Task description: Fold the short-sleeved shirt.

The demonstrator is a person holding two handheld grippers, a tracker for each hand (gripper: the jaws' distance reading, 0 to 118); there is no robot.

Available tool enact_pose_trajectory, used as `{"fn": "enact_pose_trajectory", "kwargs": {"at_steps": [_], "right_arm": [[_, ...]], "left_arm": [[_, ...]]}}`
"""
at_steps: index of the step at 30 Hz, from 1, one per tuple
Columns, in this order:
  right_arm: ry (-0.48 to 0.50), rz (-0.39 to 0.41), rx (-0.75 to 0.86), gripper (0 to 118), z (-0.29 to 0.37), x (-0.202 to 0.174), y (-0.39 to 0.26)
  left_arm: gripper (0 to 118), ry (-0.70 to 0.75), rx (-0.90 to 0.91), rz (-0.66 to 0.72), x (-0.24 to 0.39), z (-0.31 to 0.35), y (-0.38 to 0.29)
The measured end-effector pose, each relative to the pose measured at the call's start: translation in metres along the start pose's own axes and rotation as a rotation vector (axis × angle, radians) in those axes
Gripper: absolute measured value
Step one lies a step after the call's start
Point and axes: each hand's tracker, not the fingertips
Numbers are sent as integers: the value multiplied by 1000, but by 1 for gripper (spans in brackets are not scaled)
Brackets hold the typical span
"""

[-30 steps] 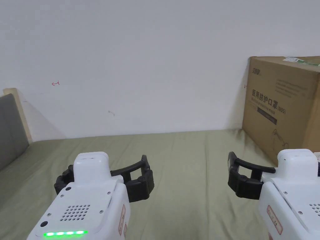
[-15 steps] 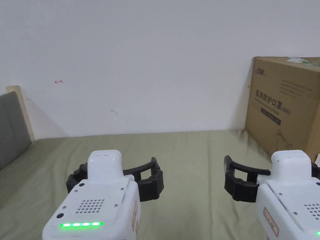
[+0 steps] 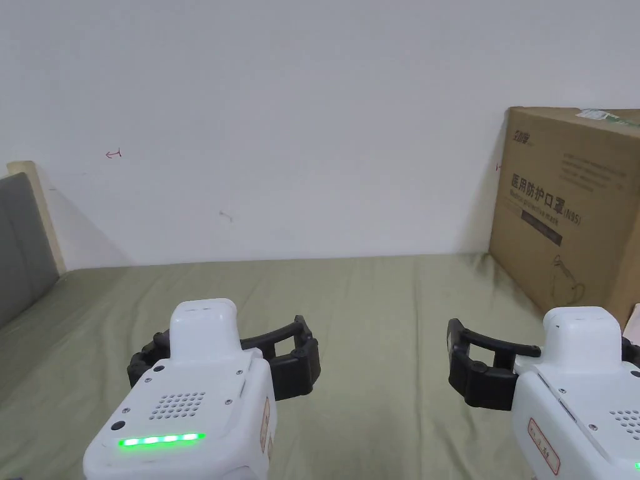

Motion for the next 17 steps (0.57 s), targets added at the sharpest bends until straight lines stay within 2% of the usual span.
{"fn": "enact_pose_trajectory", "kwargs": {"at_steps": [5,11,17], "right_arm": [[-1,-5,-6,118,-1,0,-1],[-4,-3,-13,118,-4,1,-5],[-4,-8,-41,118,-11,0,-16]], "left_arm": [[118,-49,3,58,-5,0,-7],[118,-25,-18,11,0,-5,-11],[118,-34,-36,36,-2,-11,-18]]}}
